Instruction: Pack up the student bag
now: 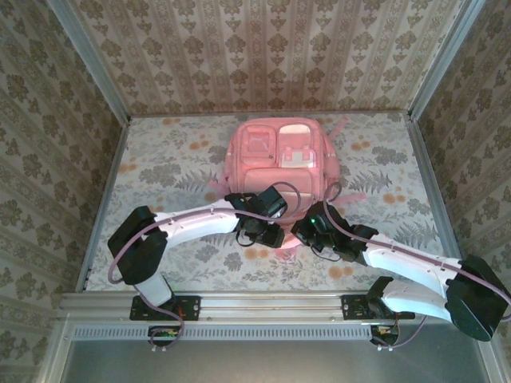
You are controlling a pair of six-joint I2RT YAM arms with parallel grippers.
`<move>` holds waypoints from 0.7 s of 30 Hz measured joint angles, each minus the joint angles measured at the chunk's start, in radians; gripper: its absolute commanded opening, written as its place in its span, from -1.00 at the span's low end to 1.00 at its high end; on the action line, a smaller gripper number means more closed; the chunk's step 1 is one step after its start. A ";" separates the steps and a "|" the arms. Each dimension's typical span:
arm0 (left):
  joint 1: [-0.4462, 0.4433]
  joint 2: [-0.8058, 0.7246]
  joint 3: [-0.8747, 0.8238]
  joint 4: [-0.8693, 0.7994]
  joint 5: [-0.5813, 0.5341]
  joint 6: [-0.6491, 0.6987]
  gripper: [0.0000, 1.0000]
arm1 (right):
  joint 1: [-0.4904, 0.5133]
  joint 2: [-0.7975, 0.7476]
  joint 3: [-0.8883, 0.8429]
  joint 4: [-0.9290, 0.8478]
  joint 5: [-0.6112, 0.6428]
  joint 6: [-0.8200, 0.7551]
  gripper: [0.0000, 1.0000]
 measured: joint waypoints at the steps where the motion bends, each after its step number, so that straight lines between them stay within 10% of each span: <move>1: 0.003 0.003 0.000 0.000 -0.002 -0.002 -0.62 | 0.003 0.002 0.000 0.000 0.002 0.003 -1.00; 8: 0.014 0.000 -0.031 0.018 -0.004 0.023 -0.99 | 0.006 0.004 0.000 -0.014 0.024 -0.010 -1.00; 21: 0.068 -0.139 -0.151 0.053 0.042 0.090 -1.00 | -0.038 0.035 0.058 -0.124 0.074 -0.119 -1.00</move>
